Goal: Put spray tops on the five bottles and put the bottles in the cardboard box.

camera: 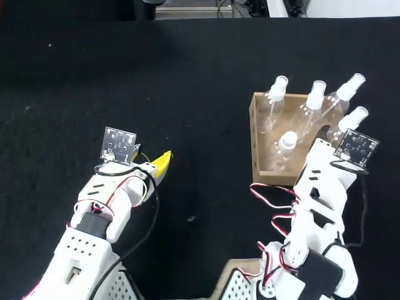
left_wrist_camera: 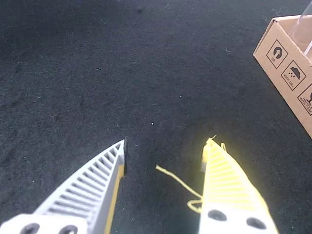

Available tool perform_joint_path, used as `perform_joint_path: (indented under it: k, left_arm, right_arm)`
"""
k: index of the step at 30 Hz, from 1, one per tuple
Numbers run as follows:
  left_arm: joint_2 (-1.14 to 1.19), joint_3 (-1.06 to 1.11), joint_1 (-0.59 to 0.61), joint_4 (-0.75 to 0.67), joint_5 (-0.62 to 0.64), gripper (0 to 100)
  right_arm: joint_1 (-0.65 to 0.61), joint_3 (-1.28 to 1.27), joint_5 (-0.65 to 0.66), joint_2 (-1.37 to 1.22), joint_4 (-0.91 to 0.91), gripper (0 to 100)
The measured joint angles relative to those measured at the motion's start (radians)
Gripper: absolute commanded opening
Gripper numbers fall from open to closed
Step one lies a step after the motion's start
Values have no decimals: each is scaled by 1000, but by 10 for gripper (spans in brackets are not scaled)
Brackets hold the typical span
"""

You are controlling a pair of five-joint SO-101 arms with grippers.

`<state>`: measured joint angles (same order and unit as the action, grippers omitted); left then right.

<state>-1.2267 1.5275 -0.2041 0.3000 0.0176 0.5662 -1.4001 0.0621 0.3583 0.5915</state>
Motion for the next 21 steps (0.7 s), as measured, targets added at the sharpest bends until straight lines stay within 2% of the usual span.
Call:
perform_joint_path:
  k: [21]
  left_arm:
    - [0, 0, 0, 0, 0, 241]
  right_arm:
    - [-5, -43, 0, 0, 0, 15]
